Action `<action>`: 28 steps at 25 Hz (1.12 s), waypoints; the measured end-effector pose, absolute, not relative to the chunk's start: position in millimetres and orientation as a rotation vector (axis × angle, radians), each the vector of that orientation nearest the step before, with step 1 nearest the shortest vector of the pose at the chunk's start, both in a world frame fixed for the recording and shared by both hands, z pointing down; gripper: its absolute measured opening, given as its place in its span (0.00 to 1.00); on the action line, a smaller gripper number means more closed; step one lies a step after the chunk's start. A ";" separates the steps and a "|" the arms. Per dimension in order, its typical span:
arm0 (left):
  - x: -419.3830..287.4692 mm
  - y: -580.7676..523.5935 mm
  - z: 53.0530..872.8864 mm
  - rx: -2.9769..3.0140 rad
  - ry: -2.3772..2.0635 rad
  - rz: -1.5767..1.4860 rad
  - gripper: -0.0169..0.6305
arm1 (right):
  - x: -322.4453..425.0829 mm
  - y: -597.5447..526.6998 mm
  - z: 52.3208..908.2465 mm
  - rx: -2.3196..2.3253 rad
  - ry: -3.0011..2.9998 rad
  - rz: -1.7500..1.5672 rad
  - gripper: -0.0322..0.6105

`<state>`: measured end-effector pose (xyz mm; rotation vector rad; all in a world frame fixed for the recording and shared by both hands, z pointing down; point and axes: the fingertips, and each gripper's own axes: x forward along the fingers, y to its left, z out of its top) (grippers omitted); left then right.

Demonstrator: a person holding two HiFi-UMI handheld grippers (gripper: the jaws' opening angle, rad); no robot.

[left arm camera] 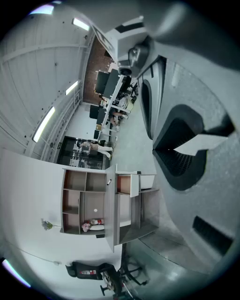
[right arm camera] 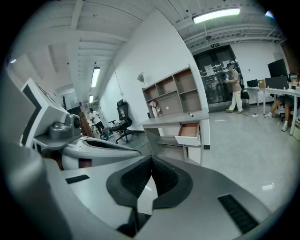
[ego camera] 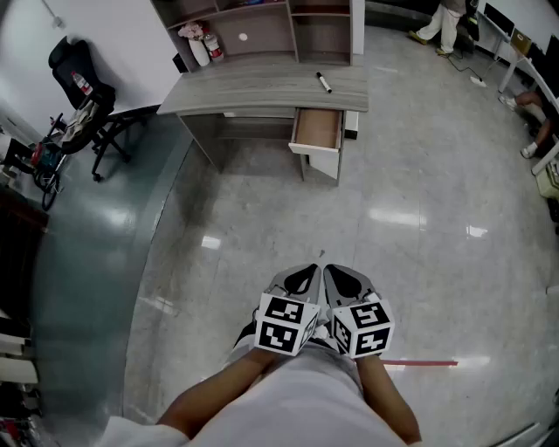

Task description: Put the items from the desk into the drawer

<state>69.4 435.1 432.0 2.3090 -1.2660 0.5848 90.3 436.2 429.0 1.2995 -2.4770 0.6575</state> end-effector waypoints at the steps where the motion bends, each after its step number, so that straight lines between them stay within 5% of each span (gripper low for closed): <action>1: 69.1 434.2 432.1 2.311 -1.265 0.588 0.03 | 90.3 435.3 428.7 1.302 -2.476 0.657 0.05; 28: 59.3 313.0 450.7 2.264 -1.204 0.552 0.03 | 83.9 319.3 447.3 1.321 -2.371 0.696 0.05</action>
